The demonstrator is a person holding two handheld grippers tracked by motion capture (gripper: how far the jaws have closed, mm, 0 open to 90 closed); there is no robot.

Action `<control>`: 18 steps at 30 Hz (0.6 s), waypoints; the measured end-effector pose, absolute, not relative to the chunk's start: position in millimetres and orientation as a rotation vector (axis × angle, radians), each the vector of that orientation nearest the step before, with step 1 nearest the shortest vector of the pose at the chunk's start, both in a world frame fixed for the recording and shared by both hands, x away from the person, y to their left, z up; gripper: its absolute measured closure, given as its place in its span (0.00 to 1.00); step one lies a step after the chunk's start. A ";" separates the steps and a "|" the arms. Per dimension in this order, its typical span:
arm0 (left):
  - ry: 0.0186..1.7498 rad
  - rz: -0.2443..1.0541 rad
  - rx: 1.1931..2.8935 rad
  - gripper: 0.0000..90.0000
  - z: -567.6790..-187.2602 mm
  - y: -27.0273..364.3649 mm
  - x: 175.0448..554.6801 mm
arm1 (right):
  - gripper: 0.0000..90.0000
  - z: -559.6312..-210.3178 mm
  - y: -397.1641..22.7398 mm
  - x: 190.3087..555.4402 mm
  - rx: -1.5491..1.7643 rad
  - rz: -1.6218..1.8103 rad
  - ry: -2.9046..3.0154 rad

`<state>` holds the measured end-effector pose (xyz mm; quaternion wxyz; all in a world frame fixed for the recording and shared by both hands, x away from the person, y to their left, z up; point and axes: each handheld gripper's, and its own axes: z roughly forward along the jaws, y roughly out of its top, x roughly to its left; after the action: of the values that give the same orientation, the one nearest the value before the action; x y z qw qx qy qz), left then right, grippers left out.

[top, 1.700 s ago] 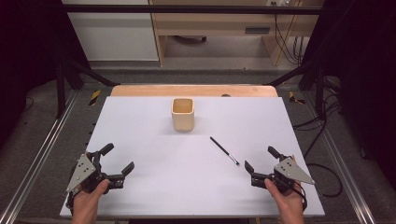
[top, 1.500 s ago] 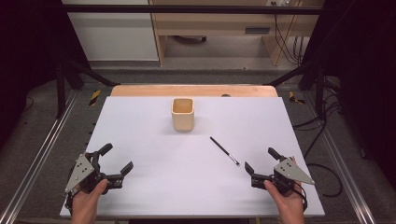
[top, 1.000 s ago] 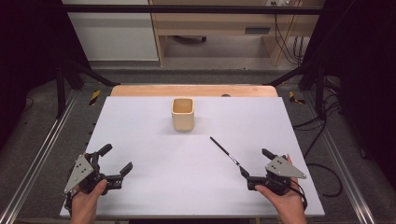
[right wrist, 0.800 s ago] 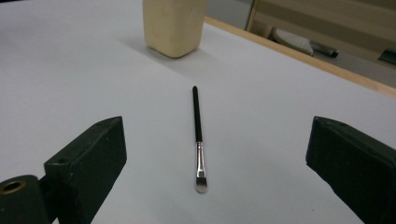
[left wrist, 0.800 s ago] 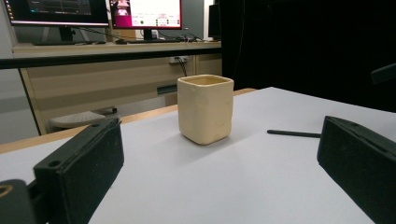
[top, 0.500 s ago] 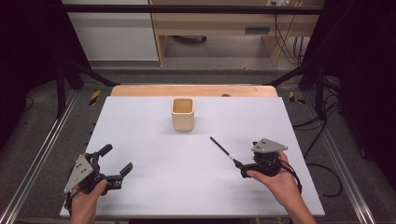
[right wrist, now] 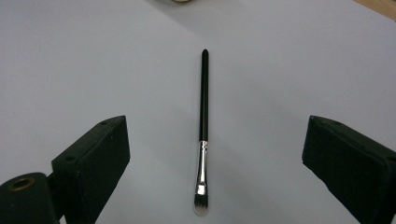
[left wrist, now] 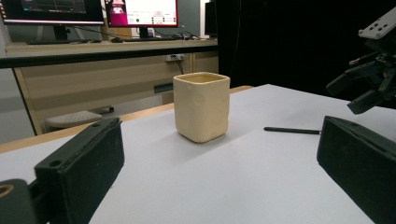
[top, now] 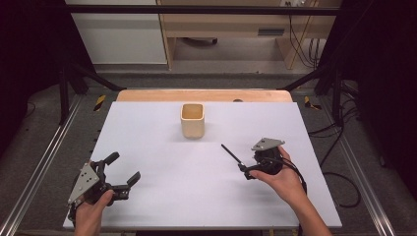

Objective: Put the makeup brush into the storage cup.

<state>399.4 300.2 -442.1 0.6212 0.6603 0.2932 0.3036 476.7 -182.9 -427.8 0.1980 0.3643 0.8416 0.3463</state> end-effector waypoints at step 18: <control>0.670 0.691 1.525 0.01 -442.9 298.6 400.2 | 0.45 -443.0 -165.0 506.7 1.084 0.805 2.500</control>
<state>400.2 298.6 -442.9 0.6203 0.6632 0.2914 0.3008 506.7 -165.0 -443.0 0.1496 0.3772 0.8700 0.2801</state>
